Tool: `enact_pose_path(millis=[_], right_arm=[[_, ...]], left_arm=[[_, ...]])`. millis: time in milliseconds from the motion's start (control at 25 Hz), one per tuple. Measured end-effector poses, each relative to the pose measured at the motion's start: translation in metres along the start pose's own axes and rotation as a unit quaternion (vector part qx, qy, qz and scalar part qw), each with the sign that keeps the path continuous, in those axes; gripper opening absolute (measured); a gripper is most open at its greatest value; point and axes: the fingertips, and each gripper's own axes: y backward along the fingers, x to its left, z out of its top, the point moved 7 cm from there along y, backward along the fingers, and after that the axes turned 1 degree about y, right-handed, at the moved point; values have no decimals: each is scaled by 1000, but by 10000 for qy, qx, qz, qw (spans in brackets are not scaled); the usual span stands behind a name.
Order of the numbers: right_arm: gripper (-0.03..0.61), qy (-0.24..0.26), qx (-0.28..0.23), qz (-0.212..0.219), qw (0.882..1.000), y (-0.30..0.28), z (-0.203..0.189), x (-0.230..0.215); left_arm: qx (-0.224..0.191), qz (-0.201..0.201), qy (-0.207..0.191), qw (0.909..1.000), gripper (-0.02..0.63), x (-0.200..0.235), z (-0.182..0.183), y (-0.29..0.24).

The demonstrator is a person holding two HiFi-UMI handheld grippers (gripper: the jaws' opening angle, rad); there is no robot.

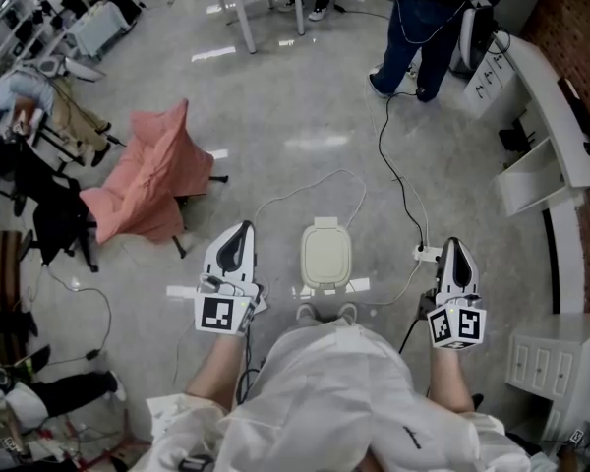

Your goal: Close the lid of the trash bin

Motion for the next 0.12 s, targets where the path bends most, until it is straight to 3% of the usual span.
enact_pose_path(millis=[120], right_arm=[[17,31,17,-22,10000,0,-1,1]], left_arm=[[60,9,116,9999,26,0,2,-2]])
